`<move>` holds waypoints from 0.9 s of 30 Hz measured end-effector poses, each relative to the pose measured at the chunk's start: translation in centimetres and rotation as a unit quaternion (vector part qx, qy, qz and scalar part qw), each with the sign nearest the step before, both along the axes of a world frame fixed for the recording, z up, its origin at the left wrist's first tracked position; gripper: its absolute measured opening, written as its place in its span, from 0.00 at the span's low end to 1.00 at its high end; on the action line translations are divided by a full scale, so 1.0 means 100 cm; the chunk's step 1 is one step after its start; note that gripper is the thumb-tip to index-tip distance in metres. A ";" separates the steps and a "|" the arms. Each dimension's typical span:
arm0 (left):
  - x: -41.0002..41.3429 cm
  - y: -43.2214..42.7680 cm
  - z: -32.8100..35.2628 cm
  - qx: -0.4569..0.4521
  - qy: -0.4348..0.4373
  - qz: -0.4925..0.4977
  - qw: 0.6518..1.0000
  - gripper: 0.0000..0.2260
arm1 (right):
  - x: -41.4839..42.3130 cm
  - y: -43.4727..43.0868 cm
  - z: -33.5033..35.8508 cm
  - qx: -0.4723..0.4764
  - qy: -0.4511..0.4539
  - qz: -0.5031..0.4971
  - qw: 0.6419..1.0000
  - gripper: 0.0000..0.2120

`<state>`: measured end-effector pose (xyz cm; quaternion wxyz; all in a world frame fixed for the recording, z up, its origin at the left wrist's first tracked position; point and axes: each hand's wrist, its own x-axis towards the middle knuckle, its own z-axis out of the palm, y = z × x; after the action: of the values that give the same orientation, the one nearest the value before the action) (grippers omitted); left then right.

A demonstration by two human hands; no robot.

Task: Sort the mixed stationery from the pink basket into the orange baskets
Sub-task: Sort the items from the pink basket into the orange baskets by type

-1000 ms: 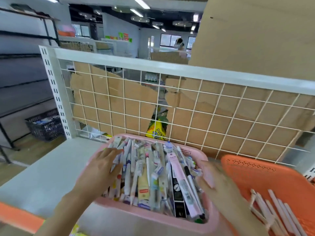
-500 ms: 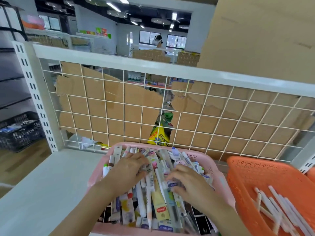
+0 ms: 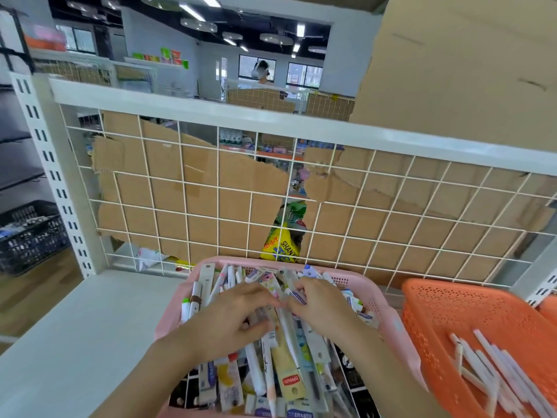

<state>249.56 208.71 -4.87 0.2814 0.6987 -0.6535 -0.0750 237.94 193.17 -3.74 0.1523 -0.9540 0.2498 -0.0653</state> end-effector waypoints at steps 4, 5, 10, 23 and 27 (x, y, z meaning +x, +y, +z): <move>-0.008 -0.002 -0.010 0.057 -0.091 -0.003 0.994 0.30 | 0.005 0.002 0.001 0.000 0.036 0.002 0.999 0.10; -0.009 -0.003 -0.011 0.046 -0.098 0.004 0.994 0.30 | 0.004 0.003 0.002 0.005 0.034 0.006 0.999 0.09; -0.009 -0.006 -0.012 0.013 -0.069 0.008 0.997 0.31 | -0.003 0.006 0.008 0.008 -0.011 -0.004 1.000 0.16; -0.017 -0.007 0.005 -0.071 -0.015 0.049 0.996 0.36 | -0.107 -0.018 0.027 -0.056 -0.128 -0.064 0.988 0.14; -0.031 -0.016 0.009 -0.102 -0.041 0.046 0.993 0.34 | -0.159 -0.022 0.027 -0.061 -0.148 -0.123 0.980 0.13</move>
<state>246.49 207.08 -3.99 0.3272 0.6983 -0.6358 0.0333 222.02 191.00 -1.00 0.1195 -0.9036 0.3351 -0.2387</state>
